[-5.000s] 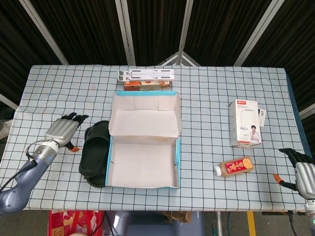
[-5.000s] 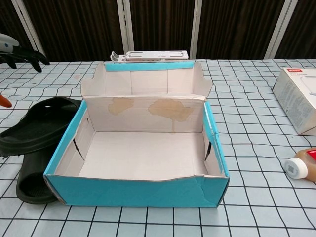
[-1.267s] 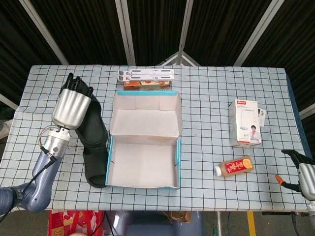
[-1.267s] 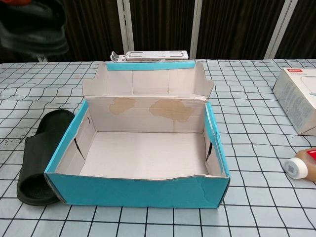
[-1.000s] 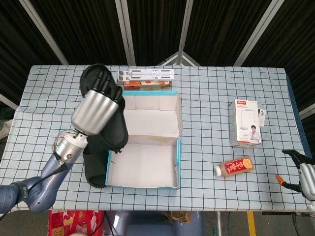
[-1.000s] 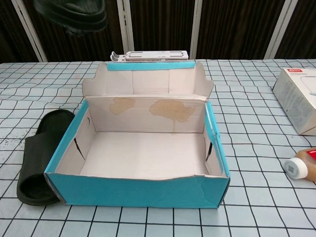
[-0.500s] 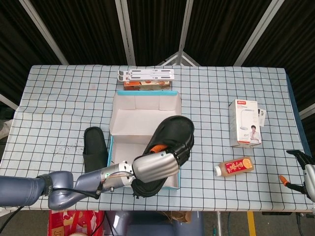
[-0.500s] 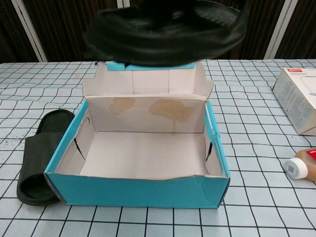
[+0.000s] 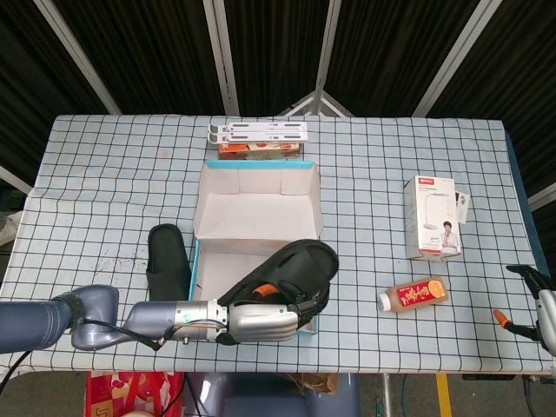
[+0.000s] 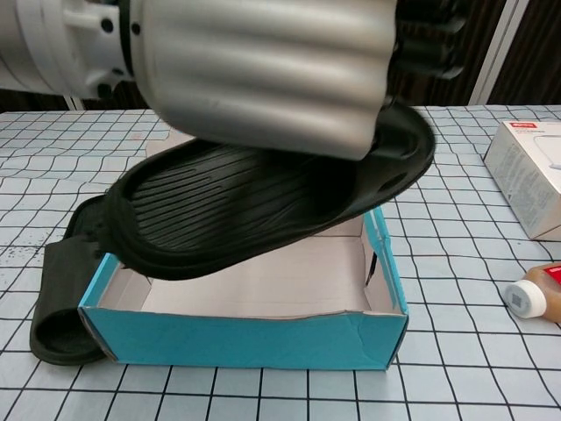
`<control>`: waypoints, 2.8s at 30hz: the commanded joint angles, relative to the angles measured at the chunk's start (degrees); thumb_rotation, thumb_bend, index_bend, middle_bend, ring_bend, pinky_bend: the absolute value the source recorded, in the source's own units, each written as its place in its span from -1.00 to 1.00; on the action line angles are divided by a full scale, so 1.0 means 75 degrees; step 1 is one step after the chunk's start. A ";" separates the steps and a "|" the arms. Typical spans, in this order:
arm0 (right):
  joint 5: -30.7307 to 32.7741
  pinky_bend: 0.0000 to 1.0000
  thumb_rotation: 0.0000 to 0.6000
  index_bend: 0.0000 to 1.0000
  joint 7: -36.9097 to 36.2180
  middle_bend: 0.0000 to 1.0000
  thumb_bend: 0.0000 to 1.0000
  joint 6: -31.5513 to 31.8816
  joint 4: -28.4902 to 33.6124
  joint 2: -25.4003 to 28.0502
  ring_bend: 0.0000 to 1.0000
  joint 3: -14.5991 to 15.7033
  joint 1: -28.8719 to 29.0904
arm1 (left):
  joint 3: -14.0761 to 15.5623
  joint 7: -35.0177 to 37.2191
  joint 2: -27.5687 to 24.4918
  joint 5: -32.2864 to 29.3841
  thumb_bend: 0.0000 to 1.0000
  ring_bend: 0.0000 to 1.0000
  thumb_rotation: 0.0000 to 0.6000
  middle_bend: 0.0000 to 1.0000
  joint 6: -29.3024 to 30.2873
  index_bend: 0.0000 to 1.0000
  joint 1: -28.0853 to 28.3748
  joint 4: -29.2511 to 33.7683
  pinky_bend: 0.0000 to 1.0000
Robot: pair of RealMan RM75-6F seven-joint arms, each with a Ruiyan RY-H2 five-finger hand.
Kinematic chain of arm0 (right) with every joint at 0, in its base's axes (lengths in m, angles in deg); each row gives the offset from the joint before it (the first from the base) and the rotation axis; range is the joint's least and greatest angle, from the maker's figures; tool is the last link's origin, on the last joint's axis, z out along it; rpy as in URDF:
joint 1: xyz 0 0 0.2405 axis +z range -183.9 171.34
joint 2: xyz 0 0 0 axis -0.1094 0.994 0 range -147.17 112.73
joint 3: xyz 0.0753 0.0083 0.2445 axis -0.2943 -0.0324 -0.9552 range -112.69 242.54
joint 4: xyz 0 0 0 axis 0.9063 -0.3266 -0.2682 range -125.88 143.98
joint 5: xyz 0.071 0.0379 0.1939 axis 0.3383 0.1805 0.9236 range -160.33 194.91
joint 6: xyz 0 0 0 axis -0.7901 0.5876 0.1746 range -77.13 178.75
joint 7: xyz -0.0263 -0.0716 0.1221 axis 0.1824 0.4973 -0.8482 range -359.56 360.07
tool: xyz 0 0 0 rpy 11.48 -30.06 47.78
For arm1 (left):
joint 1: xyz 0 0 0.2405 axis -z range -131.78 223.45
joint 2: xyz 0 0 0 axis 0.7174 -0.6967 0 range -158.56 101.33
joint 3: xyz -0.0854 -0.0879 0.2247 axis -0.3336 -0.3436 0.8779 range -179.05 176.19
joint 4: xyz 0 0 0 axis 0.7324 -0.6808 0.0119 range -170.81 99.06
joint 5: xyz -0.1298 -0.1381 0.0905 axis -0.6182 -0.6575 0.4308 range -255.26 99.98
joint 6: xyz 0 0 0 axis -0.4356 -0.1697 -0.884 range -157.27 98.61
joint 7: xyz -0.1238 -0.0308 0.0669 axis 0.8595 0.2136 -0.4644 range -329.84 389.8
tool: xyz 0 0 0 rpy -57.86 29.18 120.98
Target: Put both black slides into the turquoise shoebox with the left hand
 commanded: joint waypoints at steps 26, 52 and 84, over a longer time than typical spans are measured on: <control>0.0142 -0.46 1.00 -0.48 0.0035 -0.50 -0.53 -0.0112 0.0083 0.0056 -0.48 -0.0021 -0.0009 | 0.0333 0.1592 0.0742 0.2052 0.05 -0.59 1.00 0.26 -0.1403 -0.31 0.0692 -0.1710 -0.60; 0.0261 -0.46 1.00 -0.48 -0.0002 -0.50 -0.53 -0.0331 0.0083 0.0089 -0.48 -0.0023 0.0032 | 0.0433 0.2318 0.0399 0.2787 0.05 -0.59 1.00 0.20 -0.1699 -0.32 0.1204 -0.2156 -0.60; 0.0320 -0.46 1.00 -0.48 -0.0048 -0.50 -0.53 -0.0421 0.0133 0.0155 -0.48 -0.0029 0.0029 | -0.0404 0.1751 -0.0095 0.1890 -0.56 -0.90 1.00 -0.78 -0.1435 -0.90 0.0267 -0.0938 -0.68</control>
